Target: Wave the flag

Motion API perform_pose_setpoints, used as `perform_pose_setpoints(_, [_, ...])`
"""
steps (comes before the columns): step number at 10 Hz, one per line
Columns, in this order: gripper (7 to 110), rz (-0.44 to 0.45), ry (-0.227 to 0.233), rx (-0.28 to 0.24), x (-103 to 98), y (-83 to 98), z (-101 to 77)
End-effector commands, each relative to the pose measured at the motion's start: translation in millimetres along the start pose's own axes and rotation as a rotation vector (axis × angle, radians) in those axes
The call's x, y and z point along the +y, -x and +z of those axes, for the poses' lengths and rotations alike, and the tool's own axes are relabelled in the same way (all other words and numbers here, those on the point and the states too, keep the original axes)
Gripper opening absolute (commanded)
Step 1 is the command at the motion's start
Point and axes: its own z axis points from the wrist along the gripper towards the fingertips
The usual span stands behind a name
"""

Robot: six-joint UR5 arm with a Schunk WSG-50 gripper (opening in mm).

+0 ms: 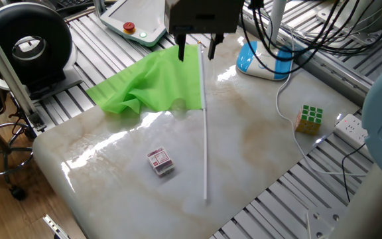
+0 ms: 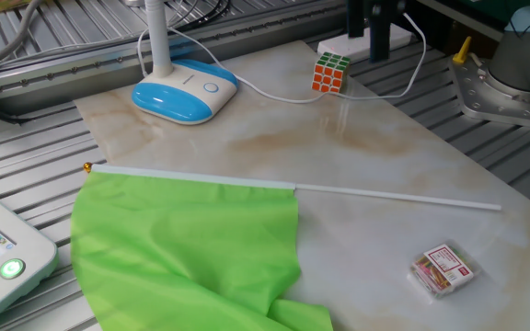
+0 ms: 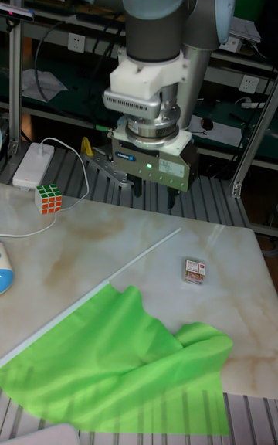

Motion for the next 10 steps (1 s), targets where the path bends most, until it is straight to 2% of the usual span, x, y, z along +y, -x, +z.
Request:
perform_pose_setpoints(1, [66,-0.01,0.012,-0.027,-1,10.8,33.5])
perform_pose_setpoints(2, [66,-0.014,0.018,-0.045,0,16.8,47.4])
perform_pose_setpoints(6, [66,-0.053,0.046,-0.094,1,36.7,79.7])
perform_pose_setpoints(10, [66,-0.063,0.063,-0.116,3,47.7,96.1])
